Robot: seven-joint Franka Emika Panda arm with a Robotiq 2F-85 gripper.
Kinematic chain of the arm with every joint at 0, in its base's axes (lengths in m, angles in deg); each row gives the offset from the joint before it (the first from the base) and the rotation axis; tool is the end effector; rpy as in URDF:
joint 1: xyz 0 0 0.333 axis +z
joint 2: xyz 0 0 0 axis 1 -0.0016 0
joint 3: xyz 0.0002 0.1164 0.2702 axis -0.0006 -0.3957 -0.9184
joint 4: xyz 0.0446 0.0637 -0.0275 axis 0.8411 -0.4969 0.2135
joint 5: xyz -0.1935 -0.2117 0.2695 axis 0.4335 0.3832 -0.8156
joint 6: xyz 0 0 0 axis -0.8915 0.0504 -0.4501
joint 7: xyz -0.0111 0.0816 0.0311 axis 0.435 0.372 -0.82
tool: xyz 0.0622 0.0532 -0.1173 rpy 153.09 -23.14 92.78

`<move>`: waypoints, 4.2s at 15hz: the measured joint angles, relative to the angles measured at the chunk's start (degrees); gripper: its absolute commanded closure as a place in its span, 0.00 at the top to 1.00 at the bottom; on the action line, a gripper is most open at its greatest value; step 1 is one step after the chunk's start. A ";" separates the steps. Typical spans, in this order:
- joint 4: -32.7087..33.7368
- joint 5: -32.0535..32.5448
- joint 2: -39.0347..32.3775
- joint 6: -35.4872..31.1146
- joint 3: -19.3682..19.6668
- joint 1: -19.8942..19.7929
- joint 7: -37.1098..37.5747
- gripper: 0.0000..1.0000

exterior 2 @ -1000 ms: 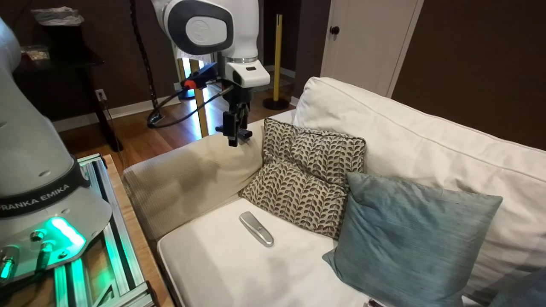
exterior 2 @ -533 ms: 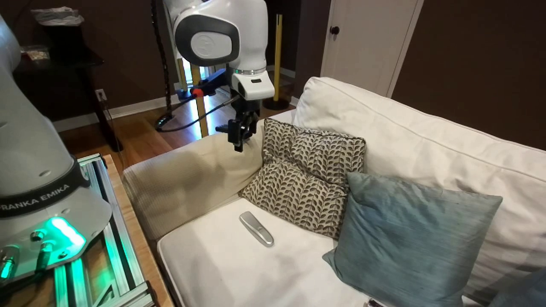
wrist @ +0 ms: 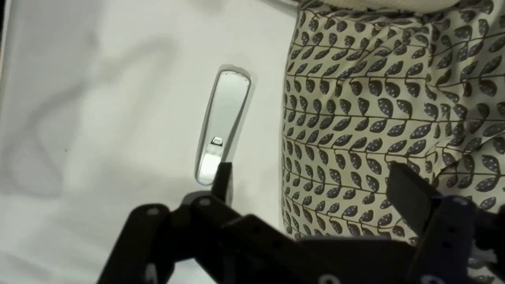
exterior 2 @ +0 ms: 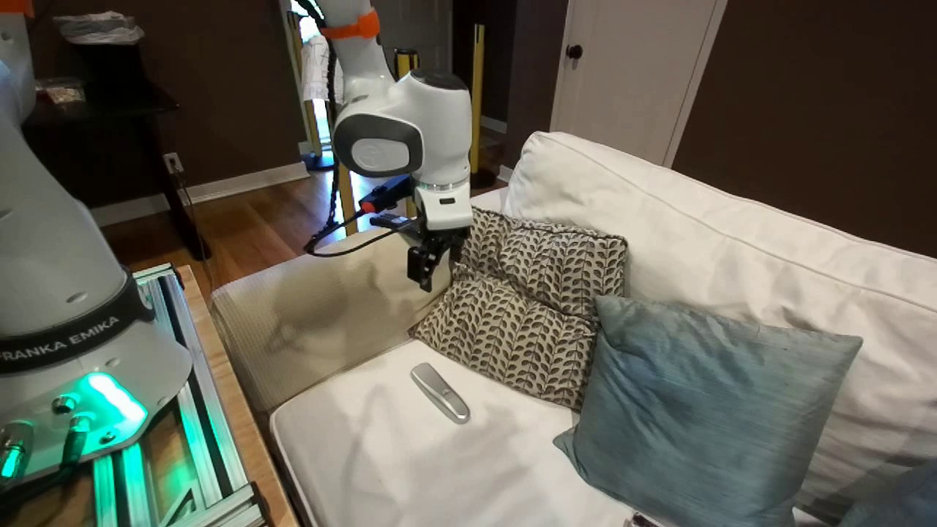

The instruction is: Put the grey remote upright, then put it on the armrest of the chair

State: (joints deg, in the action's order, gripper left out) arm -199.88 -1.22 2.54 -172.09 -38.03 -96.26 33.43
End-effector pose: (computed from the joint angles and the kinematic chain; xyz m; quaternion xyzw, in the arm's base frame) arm 0.4351 -0.0352 0.0827 -0.8160 0.5736 -0.0083 0.0714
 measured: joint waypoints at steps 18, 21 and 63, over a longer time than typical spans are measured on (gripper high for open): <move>11.03 -4.92 -22.59 -5.74 -6.78 -7.44 0.07 1.00; 12.67 -4.92 -23.64 -5.74 -4.21 -4.51 0.20 1.00; 26.11 -4.83 -41.39 -2.85 4.81 7.80 12.78 0.86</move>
State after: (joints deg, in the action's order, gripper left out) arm -173.77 -6.04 -38.85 -174.93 -33.21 -88.46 46.21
